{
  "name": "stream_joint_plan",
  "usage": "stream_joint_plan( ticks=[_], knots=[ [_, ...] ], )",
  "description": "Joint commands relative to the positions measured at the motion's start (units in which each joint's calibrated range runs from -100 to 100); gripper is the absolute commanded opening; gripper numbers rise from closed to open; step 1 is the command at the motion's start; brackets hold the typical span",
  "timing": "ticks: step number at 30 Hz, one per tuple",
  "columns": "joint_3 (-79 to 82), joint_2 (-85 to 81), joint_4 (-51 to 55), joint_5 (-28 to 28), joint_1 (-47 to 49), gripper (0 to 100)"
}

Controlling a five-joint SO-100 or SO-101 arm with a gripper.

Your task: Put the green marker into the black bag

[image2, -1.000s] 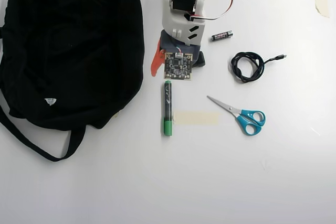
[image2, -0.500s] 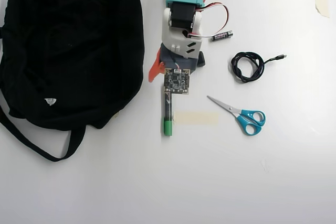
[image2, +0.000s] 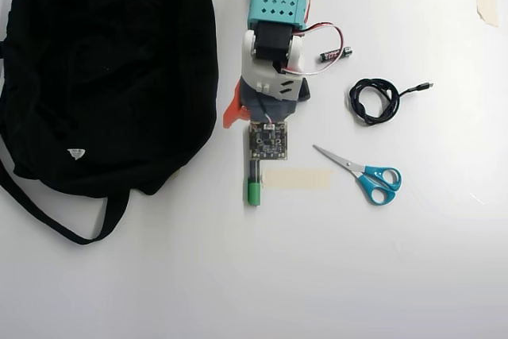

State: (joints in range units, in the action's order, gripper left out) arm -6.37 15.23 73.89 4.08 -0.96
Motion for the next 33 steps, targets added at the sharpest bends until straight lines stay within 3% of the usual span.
stream_joint_plan(
  ticks=[1,33],
  knots=[
    [-7.38,3.02,0.44,0.27,0.58,31],
    [-8.28,4.35,-0.42,0.17,1.33,32]
  ],
)
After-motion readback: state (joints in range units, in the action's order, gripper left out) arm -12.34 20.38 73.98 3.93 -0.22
